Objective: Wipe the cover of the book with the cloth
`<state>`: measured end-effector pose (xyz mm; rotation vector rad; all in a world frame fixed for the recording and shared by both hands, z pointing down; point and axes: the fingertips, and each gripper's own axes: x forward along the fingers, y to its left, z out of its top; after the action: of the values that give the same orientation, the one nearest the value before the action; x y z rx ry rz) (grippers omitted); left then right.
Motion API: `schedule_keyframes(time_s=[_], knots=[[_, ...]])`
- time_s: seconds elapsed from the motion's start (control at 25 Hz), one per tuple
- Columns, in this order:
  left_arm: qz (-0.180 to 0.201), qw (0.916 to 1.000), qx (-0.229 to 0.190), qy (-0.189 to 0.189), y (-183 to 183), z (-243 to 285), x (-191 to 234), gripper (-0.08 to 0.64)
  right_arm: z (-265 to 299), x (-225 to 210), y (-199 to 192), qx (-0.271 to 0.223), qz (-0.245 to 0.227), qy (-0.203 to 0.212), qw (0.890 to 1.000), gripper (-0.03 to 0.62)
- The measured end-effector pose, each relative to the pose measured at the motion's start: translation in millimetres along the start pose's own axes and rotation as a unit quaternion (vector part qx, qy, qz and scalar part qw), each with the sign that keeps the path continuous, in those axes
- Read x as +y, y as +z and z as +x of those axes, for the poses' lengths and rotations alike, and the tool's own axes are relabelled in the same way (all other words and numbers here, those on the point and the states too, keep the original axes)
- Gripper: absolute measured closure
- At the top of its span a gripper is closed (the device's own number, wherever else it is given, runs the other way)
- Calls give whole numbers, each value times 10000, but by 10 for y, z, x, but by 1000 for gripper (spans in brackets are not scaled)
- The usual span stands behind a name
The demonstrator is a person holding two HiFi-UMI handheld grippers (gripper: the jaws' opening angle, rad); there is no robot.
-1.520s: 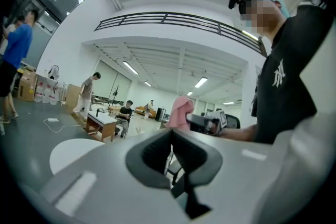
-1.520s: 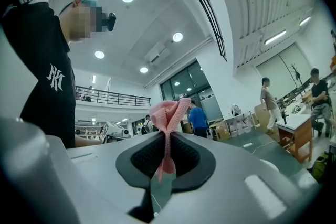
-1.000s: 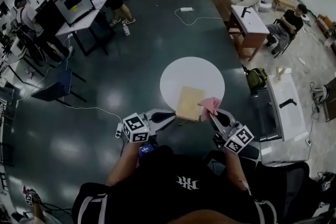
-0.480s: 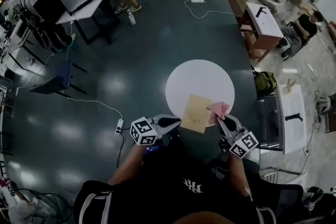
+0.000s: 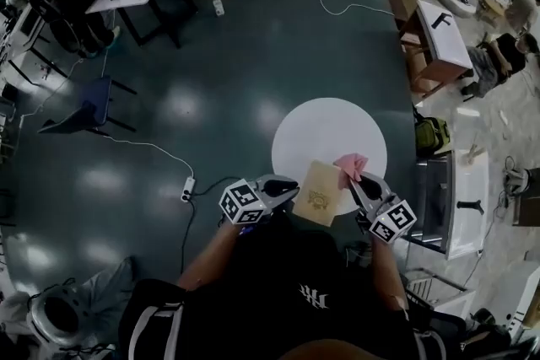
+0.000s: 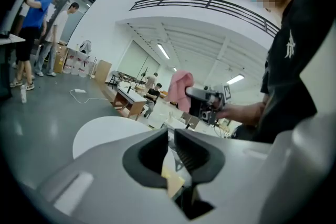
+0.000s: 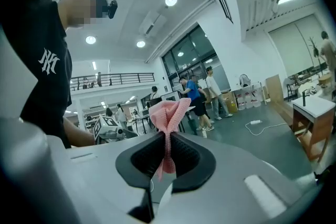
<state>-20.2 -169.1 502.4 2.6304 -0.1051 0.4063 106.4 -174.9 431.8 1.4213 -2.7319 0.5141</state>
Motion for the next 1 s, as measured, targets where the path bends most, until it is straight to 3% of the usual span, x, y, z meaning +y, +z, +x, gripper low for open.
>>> schedule_keyframes(time_s=[0.32, 0.6, 0.76, 1.0], knots=[[-656, 9955, 259, 625, -414, 96, 380, 494, 375, -349, -277, 670, -63, 318, 9972, 568], [-844, 9846, 754, 1331, -979, 336, 545, 472, 563, -636, -1059, 1379, -80, 912, 9862, 568], [-926, 9751, 1243, 1584, -1480, 436, 584, 462, 687, -484, -1602, 1928, -77, 1475, 9701, 568], [-1425, 9613, 1757, 1575, -2169, 707, 453, 451, 712, -72, -2474, 2959, -220, 2344, 9258, 568]])
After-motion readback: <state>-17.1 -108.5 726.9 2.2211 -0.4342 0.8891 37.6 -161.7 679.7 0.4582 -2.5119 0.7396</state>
